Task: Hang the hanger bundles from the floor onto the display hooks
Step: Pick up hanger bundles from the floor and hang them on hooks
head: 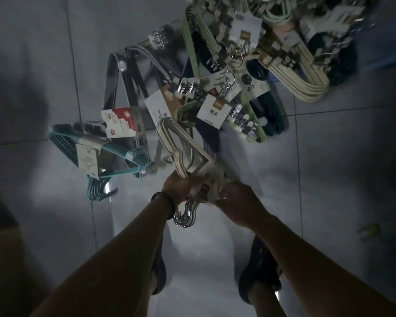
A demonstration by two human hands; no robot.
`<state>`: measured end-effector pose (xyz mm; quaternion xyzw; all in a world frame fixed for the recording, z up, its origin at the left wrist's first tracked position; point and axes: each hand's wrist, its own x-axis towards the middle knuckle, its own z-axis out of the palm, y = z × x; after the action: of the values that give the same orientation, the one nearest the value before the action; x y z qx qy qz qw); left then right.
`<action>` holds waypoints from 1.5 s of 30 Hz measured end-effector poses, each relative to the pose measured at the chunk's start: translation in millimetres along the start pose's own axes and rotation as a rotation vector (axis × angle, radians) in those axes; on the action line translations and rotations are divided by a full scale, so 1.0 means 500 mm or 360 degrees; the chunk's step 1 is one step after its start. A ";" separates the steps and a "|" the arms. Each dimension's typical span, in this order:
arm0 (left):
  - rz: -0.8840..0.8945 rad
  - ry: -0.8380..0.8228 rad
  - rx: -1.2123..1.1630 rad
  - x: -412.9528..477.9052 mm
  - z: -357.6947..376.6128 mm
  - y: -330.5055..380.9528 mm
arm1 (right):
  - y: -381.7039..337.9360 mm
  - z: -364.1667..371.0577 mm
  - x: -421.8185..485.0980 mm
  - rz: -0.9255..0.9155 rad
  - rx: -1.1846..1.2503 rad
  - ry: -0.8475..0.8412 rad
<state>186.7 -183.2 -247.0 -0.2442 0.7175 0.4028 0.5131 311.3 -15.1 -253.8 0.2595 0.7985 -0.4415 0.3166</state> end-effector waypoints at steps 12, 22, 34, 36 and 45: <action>0.0611 -0.0597 0.0421 -0.395 -0.079 0.187 | -0.237 -0.308 -0.187 -0.0264 0.0770 -0.0478; 0.1196 -0.0006 0.0316 -0.867 -0.159 0.498 | -0.492 -0.587 -0.598 -0.0184 0.1600 0.0404; 0.1326 -0.0943 0.0172 -1.413 0.109 0.613 | -0.713 -0.820 -1.184 -0.0488 0.2289 0.1545; 0.1454 -0.1024 0.0212 -1.490 0.149 0.633 | -0.708 -0.849 -1.274 -0.0570 0.2354 0.1626; 0.1934 -0.1225 0.0327 -1.808 0.434 0.669 | -0.568 -0.985 -1.634 -0.0725 0.2378 0.2006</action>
<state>368.4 125.7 673.8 0.4059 0.5293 0.6047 0.4353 521.3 167.7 702.0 0.4192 0.3691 -0.6618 -0.5001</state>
